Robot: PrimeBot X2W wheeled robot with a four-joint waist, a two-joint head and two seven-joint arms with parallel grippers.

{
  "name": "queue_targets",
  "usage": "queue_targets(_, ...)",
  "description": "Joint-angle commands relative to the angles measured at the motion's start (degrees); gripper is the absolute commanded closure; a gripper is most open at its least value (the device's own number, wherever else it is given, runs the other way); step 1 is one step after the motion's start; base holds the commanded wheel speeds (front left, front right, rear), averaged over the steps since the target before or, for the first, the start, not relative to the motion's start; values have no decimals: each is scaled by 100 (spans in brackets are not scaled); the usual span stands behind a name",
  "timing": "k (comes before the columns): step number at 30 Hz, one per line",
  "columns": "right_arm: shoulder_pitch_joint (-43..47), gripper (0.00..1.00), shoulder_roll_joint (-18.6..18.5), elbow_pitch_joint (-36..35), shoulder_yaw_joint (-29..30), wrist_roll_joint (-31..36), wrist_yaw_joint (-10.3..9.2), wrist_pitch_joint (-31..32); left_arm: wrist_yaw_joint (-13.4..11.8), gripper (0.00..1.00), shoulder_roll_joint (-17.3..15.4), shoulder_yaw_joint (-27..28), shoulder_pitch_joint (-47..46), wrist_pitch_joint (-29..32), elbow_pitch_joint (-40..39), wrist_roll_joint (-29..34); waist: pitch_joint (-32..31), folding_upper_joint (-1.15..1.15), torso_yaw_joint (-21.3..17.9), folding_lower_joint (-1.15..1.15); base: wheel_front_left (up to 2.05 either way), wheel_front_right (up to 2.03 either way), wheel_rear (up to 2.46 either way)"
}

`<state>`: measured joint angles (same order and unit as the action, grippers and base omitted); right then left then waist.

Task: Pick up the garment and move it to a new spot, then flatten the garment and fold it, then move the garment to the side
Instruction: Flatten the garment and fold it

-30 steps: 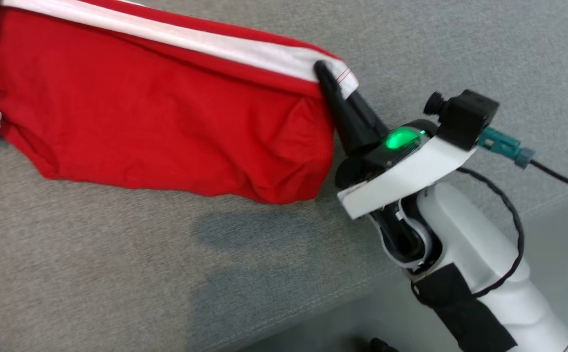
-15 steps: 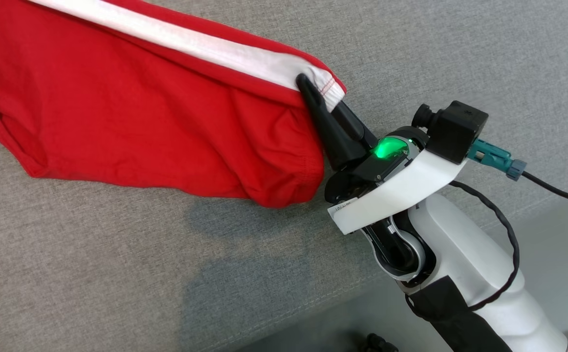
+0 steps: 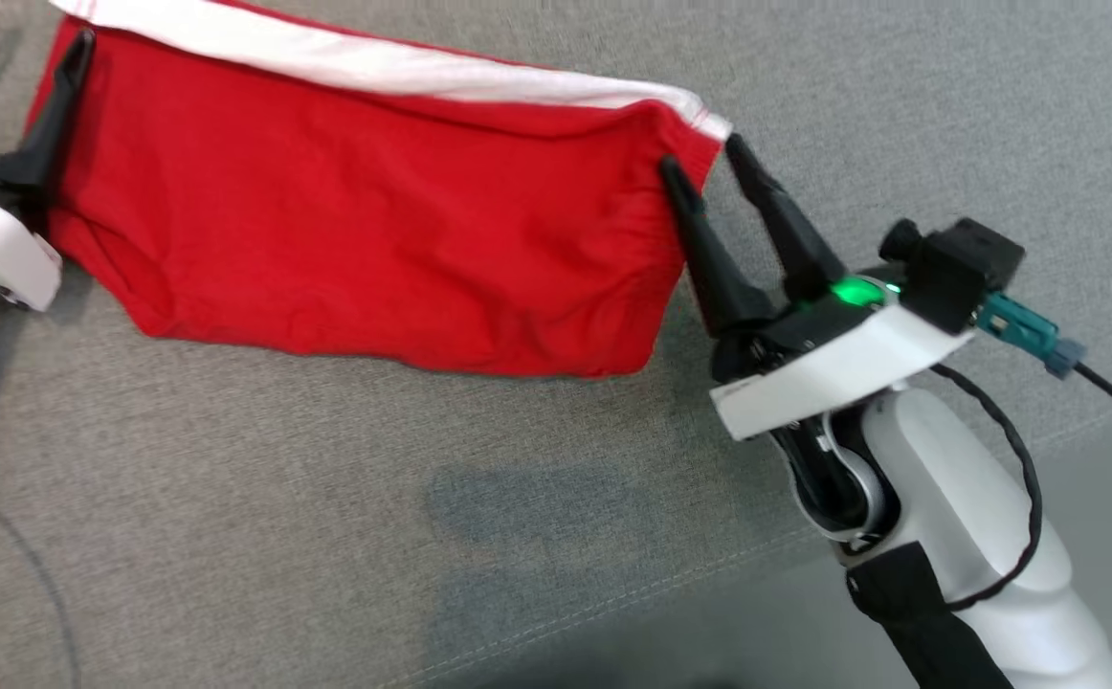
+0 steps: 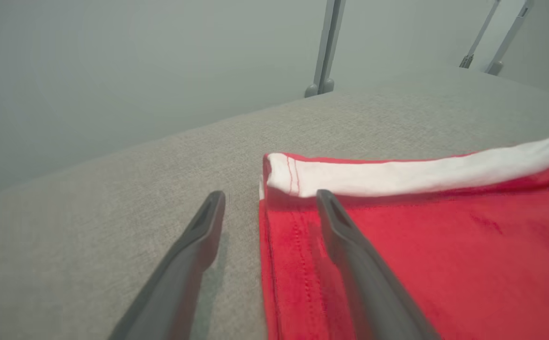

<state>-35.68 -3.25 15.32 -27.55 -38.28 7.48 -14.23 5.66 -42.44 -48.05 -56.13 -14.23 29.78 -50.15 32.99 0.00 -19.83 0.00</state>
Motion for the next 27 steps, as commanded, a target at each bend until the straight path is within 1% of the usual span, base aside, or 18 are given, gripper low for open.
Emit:
queue_targets(1, 254, 0, 37, -104, 37, 165, 1, -76, -40, 0, -194, 262, 16, -43, -46, -54, -197, 0, 115, 0, 0, 0, 0)
queue_targets(4, 560, 0, 37, -114, 525, 749, 1, -76, -128, 0, -16, 438, 268, -70, -19, 36, -473, 0, 234, 0, 0, 0, 0)
queue_targets(7, 851, 0, 37, -132, 899, 1127, 1, -76, -190, 0, 209, 735, 614, -74, -90, 246, -757, 0, 355, 0, 0, 0, 0)
queue_targets(15, 1390, 0, 37, -138, 1365, 1959, 1, -76, -138, 0, 867, 1599, 1695, -75, 91, 634, -1392, 0, 550, 0, 0, 0, 0)
queue_targets(20, 1743, 0, 37, -414, 1622, 2301, 1, -76, -71, 0, 1074, 2115, 2034, -76, 262, 934, -1470, 0, 474, 0, 0, 0, 0)
queue_targets(27, 2329, 0, 37, -984, 1762, 2380, 1, -76, 77, 0, 1157, 2598, 2187, -76, 525, 1147, -1319, 0, 99, 0, 0, 0, 0)
